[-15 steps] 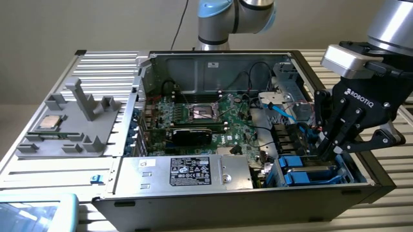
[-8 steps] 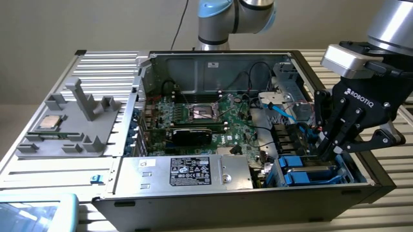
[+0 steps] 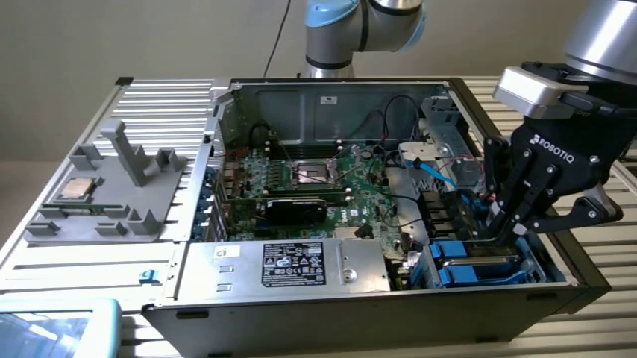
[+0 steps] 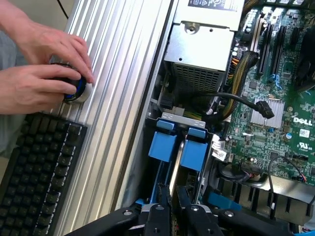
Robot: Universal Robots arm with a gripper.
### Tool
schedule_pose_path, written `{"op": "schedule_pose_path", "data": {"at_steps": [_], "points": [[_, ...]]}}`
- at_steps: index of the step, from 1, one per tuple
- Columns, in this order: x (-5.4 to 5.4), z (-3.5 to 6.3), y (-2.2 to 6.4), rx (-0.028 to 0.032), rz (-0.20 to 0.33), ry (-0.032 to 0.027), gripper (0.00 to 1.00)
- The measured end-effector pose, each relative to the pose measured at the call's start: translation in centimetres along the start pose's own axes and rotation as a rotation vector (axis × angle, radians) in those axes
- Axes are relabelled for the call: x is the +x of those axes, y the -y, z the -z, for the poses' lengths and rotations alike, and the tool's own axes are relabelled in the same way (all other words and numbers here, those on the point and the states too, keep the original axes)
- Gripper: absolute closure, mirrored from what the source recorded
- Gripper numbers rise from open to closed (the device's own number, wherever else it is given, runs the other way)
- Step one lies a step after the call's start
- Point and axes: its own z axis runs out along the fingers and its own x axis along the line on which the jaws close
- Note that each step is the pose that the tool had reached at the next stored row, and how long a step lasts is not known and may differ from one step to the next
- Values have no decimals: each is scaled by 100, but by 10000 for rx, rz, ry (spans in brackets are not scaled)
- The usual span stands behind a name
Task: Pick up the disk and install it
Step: 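Insert the first disk wire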
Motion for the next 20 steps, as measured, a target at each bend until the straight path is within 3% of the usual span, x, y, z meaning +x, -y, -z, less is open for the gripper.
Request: {"op": "schedule_pose_path", "data": {"at_steps": [3,8,16,20], "points": [[-20,3,5,-10,-41,-12,84],[-67,8,16,-37,-84,-91,84],[-84,-5,43,-102,-451,-34,84],[-104,-17,59,-134,-552,-97,84]]}}
